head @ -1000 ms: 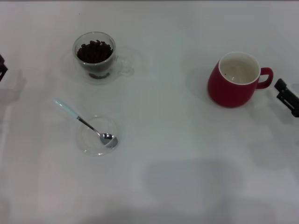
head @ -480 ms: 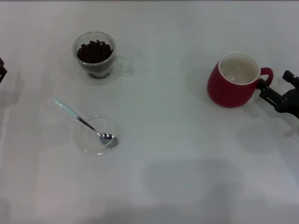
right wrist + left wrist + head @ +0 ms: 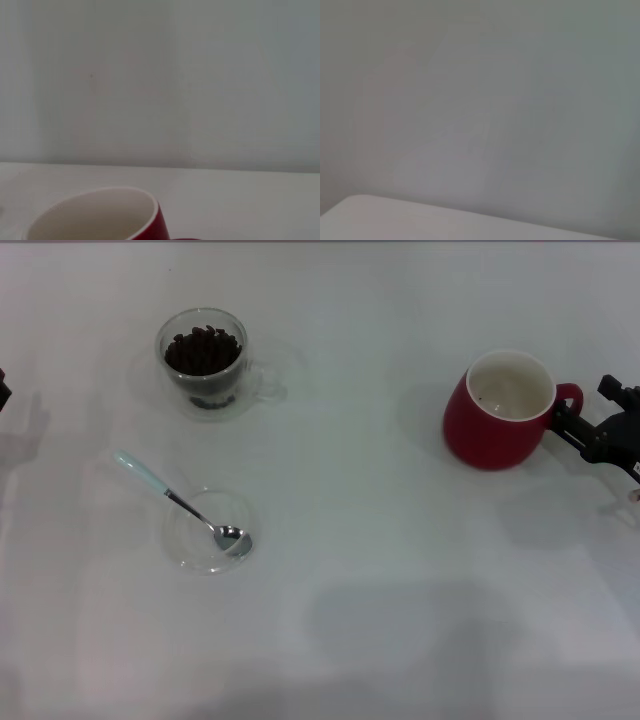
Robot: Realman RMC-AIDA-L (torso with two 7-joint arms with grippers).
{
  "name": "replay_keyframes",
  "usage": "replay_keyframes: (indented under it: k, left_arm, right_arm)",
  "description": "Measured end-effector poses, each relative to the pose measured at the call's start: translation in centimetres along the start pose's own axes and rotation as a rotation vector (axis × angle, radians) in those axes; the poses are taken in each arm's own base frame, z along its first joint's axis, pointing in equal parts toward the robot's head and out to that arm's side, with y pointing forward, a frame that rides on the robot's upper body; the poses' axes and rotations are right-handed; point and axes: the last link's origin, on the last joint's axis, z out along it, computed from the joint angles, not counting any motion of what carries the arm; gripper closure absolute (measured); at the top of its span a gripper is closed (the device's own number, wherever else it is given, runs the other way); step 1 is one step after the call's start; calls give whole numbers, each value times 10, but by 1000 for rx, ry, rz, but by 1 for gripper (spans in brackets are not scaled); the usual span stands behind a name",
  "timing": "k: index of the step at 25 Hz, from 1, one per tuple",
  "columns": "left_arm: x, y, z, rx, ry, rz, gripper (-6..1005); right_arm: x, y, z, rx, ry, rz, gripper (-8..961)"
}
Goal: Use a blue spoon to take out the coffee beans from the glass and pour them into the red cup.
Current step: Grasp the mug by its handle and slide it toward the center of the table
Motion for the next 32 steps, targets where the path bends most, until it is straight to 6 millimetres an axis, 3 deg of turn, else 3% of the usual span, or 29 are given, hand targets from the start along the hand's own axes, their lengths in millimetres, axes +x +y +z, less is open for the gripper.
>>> replay_keyframes:
  k: [4, 9, 15, 17, 28, 32]
  left_arm:
    - [2, -1, 1, 1, 3, 5, 140]
    - [3, -3, 2, 3, 5, 9, 140]
    - [4, -5, 2, 6, 7, 16, 140]
    - [5, -6, 3, 7, 9, 20, 140]
    - [8, -9, 4, 16, 22, 22, 141]
    - [10, -10, 6, 16, 26, 33, 141]
  right_arm:
    - [-1, 1, 2, -4, -3, -7, 88]
    - [-1, 3, 3, -11, -6, -6, 202]
    - [-1, 6, 4, -15, -8, 0, 401]
    - [-2, 7, 5, -17, -10, 0, 637]
    - [-3, 9, 7, -24, -19, -4, 773]
    - [-5, 15, 10, -40, -31, -37, 772]
